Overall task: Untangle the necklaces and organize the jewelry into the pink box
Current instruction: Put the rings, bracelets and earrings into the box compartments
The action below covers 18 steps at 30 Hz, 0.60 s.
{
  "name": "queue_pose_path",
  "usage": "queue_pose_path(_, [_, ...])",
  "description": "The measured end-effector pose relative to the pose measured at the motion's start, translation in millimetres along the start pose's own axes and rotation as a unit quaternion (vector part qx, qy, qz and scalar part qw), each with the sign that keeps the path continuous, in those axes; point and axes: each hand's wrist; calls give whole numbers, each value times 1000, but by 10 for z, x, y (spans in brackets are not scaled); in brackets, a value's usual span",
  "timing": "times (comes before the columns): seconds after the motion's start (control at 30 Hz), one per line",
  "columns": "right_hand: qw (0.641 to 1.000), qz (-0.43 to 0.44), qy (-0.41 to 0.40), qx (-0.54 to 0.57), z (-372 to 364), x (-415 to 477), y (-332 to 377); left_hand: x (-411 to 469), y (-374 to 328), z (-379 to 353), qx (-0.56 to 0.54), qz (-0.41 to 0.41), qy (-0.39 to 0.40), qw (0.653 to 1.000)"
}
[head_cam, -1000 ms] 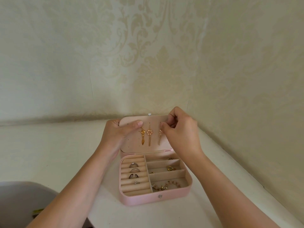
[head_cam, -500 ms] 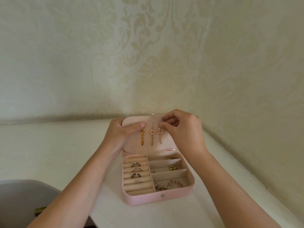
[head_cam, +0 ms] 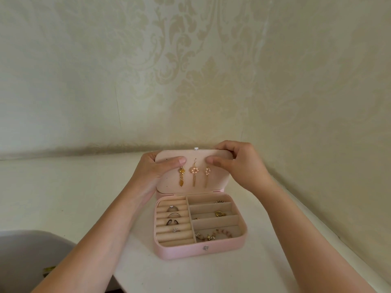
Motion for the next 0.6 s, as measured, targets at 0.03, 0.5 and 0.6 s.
queue_pose_path(0.03, [999,-16,19,29,14,8,-9,0,2,-1,1,0,3,1000])
queue_pose_path(0.5, [985,-60,-5,161,2,99,-301,63,47,16,33,-3,-57,998])
queue_pose_path(0.6, [972,-140,-82,167,19,170,-529,101,84,52,41,4,-104,994])
Point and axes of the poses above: each hand's wrist, its own x-axis towards the middle knuckle, its own z-axis out of the back of the hand, y = z × x, and after that the axes turned 2 degrees about -y, right-handed
